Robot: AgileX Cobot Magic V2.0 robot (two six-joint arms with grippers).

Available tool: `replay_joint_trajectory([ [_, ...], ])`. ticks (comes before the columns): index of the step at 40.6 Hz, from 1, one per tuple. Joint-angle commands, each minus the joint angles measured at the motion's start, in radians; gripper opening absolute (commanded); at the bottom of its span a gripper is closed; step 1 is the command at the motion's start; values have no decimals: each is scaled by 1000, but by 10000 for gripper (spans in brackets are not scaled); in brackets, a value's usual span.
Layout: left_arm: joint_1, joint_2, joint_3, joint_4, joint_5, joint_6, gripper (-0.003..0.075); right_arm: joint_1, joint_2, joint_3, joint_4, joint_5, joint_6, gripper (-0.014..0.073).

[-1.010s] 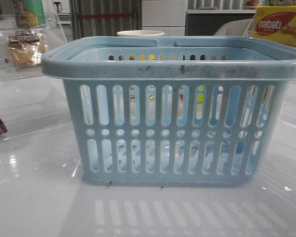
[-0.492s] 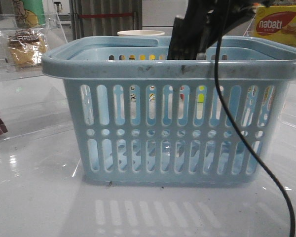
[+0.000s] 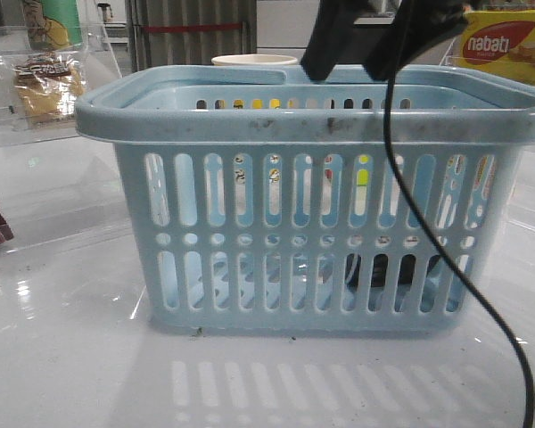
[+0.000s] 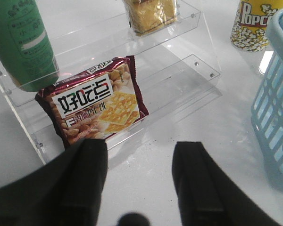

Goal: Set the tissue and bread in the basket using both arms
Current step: 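Carry the box over the basket and release it inside with the right gripper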

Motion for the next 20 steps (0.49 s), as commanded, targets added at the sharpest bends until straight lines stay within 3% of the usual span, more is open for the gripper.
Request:
replay_joint_trajectory([
  [1, -4, 3, -17, -3, -86, 2, 382, 1, -129, -4, 15, -28, -40, 542],
  [16, -4, 3, 2, -3, -125, 2, 382, 1, -487, 289, 17, -44, -65, 542],
  [20, -4, 8, -2, -3, -130, 2, 416, 1, -567, 371, 17, -55, -65, 542],
])
